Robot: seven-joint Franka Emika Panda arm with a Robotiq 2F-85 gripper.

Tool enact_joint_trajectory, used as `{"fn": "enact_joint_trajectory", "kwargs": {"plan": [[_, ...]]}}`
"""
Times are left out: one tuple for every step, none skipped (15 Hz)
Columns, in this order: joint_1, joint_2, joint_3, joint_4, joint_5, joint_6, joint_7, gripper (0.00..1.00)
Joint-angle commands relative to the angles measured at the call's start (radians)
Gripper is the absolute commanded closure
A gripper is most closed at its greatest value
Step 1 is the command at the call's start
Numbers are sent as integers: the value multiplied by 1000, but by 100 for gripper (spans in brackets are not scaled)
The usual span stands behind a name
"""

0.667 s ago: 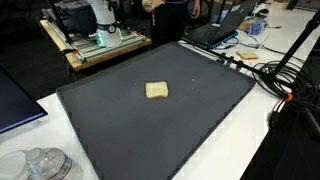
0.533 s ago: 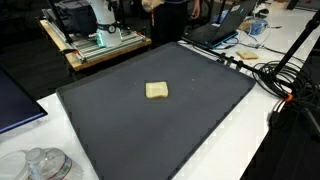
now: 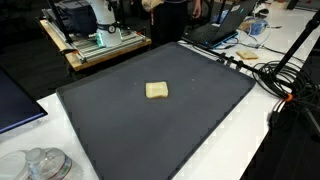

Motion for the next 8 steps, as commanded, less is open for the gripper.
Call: {"fn": "enact_joint_trajectory", "kwargs": {"plan": [[12,1,-11,2,-6,-3,7,0],[12,1,-11,2,-6,-3,7,0],[12,1,-11,2,-6,-3,7,0],[23,-7,0,5,-4,0,8,0],[39,-19,11,12,3,-3,9,0],[58,-29,16,17,15,-1,1,0],[81,-38,31,31,24,-9,2,0],[104,-43,44,44,30,-13,0,0]]}}
